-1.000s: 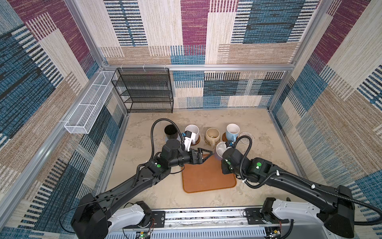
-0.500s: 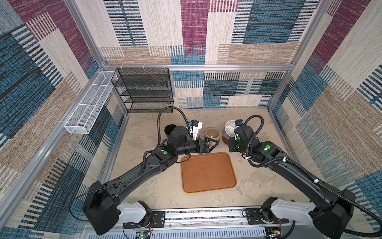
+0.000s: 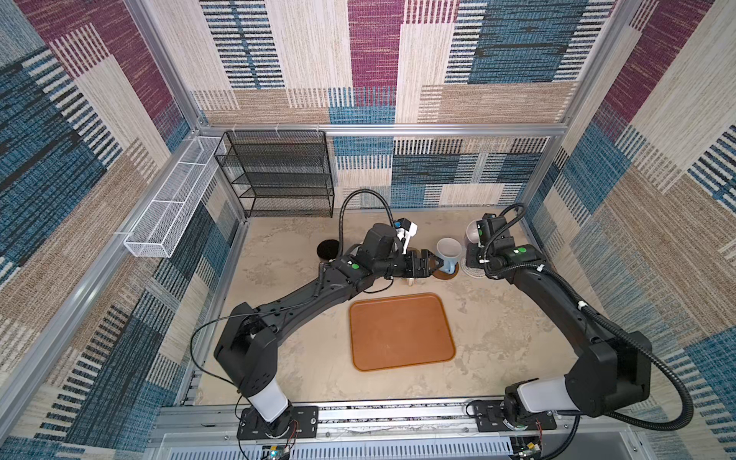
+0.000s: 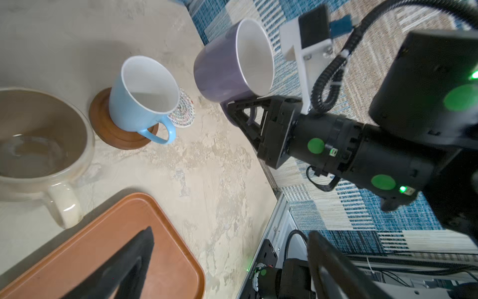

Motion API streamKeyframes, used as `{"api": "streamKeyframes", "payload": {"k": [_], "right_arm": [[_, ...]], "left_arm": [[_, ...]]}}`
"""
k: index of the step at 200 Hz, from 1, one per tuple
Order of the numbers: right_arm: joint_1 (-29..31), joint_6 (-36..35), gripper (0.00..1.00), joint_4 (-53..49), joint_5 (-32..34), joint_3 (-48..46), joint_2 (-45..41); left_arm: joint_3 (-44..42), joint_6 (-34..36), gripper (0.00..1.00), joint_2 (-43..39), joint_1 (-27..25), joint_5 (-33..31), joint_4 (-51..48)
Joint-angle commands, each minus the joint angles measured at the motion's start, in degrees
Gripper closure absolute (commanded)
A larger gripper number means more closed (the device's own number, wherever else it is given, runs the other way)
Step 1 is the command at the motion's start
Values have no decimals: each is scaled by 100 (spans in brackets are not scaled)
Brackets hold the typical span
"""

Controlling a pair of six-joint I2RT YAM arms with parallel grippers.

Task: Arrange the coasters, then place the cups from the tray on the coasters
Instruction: 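Lift the lavender mug and carry it to the patterned coaster, then lower the lavender mug onto the patterned coaster with the right gripper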

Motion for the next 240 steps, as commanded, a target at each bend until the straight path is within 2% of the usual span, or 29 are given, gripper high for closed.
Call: {"api": "streamKeyframes", "payload": {"k": [1,29,50,80,117,172,240], "right_arm": [[-196,-123,100,547,27,-120,-28],[-417,-302,100,664,-55,-293,136],[-659,-367,100,974,-689,-428,234],[-677,-513,100,978,-617,-377,558],[-799,-657,100,912,-595,-382,800],[-837,-905,100,956,-543,-345,1222],[-868,-863,100,1083,-556,-302,1491]], "left_arm": [[331,153,6,303,-108,55,-192],[762,202,6,733,-274,-74,-418],[973,127,6,999,-360,-88,-460],[1139,152,7,1179,-436,-99,-600],[994,251,7,1135,-473,-281,-661],[720,84,7,1031,-475,-141,-358],[416,17,7,892,-472,-77,-99]]}}
